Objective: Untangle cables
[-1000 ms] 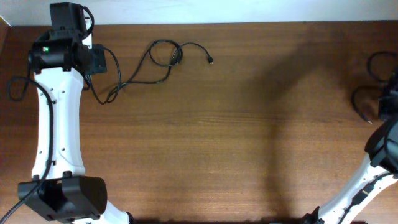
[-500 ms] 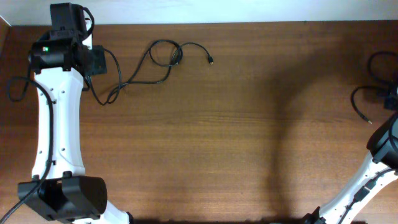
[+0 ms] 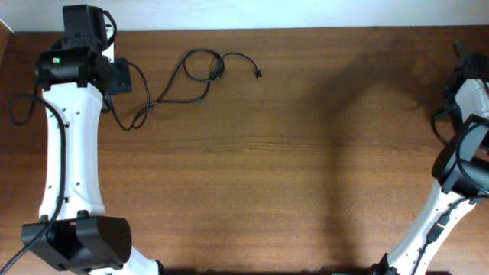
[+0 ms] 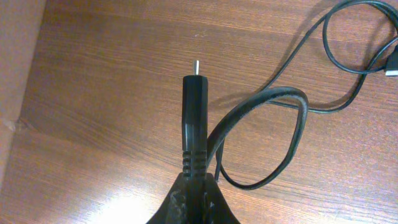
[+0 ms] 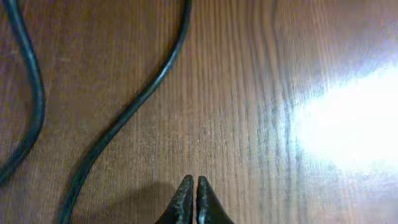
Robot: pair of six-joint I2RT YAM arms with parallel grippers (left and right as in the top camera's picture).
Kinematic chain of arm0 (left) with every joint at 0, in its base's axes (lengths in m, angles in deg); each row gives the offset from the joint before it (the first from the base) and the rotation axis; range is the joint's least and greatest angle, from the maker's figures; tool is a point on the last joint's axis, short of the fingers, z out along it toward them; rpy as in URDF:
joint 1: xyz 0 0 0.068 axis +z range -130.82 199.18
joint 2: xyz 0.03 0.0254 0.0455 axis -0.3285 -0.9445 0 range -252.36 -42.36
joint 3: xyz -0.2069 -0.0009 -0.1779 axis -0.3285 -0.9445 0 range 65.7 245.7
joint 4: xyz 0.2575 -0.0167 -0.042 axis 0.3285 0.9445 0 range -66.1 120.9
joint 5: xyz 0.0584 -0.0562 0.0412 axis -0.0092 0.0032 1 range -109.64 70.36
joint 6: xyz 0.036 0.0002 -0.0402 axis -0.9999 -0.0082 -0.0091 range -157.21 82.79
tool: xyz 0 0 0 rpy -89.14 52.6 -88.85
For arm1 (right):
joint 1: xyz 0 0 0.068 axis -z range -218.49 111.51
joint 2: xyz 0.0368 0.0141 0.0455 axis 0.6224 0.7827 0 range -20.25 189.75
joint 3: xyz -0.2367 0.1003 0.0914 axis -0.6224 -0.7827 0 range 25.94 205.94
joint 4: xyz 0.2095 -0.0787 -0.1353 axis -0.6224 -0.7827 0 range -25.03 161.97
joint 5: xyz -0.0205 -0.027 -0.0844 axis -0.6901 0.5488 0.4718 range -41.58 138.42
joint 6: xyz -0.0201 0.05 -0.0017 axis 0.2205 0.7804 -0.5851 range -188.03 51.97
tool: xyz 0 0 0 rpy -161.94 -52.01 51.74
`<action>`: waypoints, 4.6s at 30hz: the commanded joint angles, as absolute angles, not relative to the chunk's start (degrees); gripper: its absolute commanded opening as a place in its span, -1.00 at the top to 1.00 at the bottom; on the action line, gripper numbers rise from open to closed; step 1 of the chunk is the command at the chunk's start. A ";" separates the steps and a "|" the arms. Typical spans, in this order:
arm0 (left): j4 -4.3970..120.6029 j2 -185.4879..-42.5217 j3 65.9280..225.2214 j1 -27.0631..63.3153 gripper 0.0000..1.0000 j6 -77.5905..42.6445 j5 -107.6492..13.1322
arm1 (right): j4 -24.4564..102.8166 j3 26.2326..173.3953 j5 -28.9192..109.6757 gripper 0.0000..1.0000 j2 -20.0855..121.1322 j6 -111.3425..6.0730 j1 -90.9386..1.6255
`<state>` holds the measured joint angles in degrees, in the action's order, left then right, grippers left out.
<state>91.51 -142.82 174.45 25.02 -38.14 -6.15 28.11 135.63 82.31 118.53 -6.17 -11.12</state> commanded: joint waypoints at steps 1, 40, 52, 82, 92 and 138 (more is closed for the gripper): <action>91.69 -141.75 175.26 24.89 1.00 -38.99 -6.78 | 31.65 135.67 75.84 0.92 116.67 -1.12 -8.67; 91.21 -141.75 175.28 19.32 1.00 -38.07 -8.99 | 37.51 135.67 35.49 0.92 92.57 -79.82 -38.68; 79.21 -141.66 187.06 -23.37 1.00 -28.89 -12.88 | 24.96 136.54 35.32 0.92 88.30 -82.78 -40.41; 83.12 -127.24 187.04 -11.39 0.92 -32.11 33.31 | 54.47 136.48 25.68 -0.98 118.31 -89.90 -64.30; 85.50 -127.30 187.04 -11.39 0.86 -32.11 33.28 | 56.13 146.49 22.09 -0.80 118.75 -89.79 -67.70; 89.02 -127.30 187.04 -11.39 0.84 -32.11 31.82 | 13.44 175.71 29.07 0.92 114.14 -91.26 -56.86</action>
